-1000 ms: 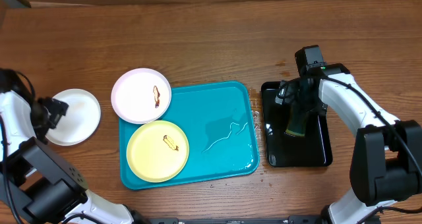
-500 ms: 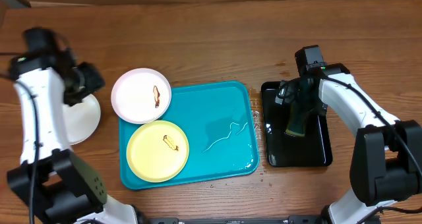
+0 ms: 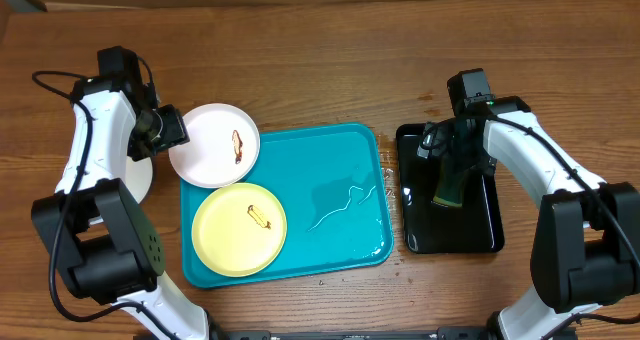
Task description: Clean dirty plates on tray and stack at the side
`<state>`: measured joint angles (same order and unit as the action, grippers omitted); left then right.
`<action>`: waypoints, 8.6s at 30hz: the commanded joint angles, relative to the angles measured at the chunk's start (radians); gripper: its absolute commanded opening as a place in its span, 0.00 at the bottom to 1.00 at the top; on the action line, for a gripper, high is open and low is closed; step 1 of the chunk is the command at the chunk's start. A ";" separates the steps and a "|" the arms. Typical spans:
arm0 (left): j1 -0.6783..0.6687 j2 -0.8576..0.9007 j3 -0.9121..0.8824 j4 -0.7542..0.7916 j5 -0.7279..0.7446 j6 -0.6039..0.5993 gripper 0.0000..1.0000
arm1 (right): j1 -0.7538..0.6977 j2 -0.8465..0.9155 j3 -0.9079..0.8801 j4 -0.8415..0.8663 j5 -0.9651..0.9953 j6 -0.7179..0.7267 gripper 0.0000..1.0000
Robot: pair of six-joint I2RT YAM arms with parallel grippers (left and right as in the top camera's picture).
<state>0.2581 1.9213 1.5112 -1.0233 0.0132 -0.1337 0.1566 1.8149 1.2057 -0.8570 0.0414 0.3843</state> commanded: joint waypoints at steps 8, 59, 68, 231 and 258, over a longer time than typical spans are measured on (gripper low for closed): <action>0.008 0.137 -0.004 0.015 -0.013 0.040 0.49 | -0.002 -0.025 -0.002 0.002 0.010 0.000 1.00; -0.494 0.098 -0.002 -0.185 0.213 -0.287 0.09 | -0.002 -0.025 -0.002 0.002 0.010 0.000 1.00; -0.514 0.098 -0.002 -0.168 0.154 -0.252 0.21 | -0.002 -0.025 -0.002 0.002 0.010 0.000 1.00; -0.634 0.106 -0.168 0.157 -0.076 -0.307 0.09 | -0.006 -0.035 -0.196 -0.032 -0.115 -0.048 0.04; -0.631 0.106 -0.168 0.152 -0.076 -0.307 0.04 | -0.005 -0.071 0.025 -0.327 -0.085 -0.078 0.04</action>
<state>-0.3737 2.0064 1.3602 -0.8711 -0.0387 -0.4408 0.1505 1.7679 1.2236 -1.1797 -0.0380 0.3256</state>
